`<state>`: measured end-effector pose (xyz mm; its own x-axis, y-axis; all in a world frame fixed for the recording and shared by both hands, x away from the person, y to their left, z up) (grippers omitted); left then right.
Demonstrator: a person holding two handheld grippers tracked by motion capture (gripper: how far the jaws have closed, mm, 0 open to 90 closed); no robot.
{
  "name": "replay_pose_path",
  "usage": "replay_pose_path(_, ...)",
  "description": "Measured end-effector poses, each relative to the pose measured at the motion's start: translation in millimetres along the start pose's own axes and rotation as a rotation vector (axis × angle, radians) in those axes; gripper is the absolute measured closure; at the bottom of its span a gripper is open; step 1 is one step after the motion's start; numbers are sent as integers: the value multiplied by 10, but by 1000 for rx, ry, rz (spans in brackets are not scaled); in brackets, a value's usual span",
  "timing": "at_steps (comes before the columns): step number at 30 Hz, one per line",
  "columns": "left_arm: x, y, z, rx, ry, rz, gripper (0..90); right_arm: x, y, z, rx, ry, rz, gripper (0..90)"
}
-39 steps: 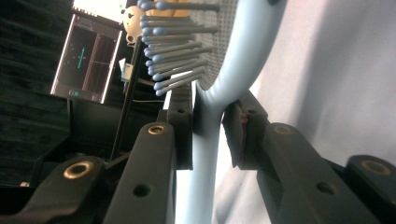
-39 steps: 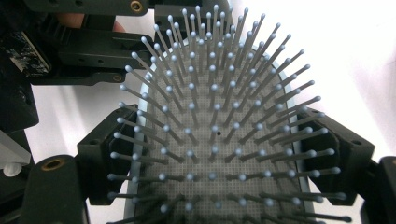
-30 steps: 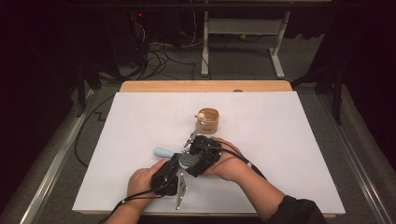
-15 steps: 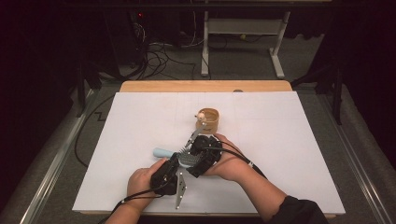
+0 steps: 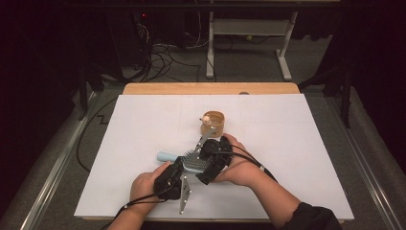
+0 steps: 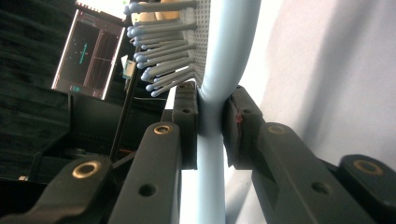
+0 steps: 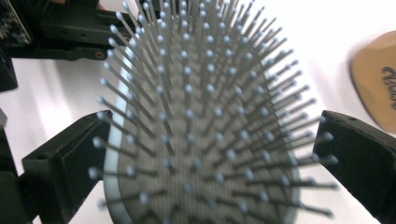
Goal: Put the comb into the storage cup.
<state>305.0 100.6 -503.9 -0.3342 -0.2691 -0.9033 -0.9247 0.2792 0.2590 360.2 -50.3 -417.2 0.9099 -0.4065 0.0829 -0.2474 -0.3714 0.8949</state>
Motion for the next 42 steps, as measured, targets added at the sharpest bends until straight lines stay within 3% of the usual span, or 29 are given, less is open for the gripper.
replay_pose_path(7,-3,-5,8,-10,4,1,771,19,90,71,5,-3,4,6)
replay_pose_path(15,-9,-13,17,-24,5,-2,771,40,158,167,-13,33,4,30)
replay_pose_path(17,-21,-8,22,-35,-3,-3,771,47,171,194,-21,22,13,25)
replay_pose_path(21,-34,-15,37,-35,26,-3,771,78,193,260,-26,11,17,14)
replay_pose_path(28,-50,-15,47,-38,38,-1,771,137,183,453,-65,-4,29,5)
replay_pose_path(37,-71,-11,55,-37,67,0,771,284,163,730,-102,-70,53,5)
replay_pose_path(42,-79,-8,55,-40,80,-2,770,356,179,871,-90,-106,71,4)
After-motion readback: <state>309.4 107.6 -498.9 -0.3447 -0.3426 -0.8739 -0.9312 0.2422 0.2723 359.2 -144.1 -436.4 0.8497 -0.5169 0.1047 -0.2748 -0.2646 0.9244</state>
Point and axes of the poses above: each handheld gripper's, and its own axes: y roughly backward along the jaws, z roughly out of its underside, x roughly to its right, the point moved 3 cm from there along -y, roughly forward along the jaws, and after that the axes turned 1 degree about -y, right-handed, at the moved point
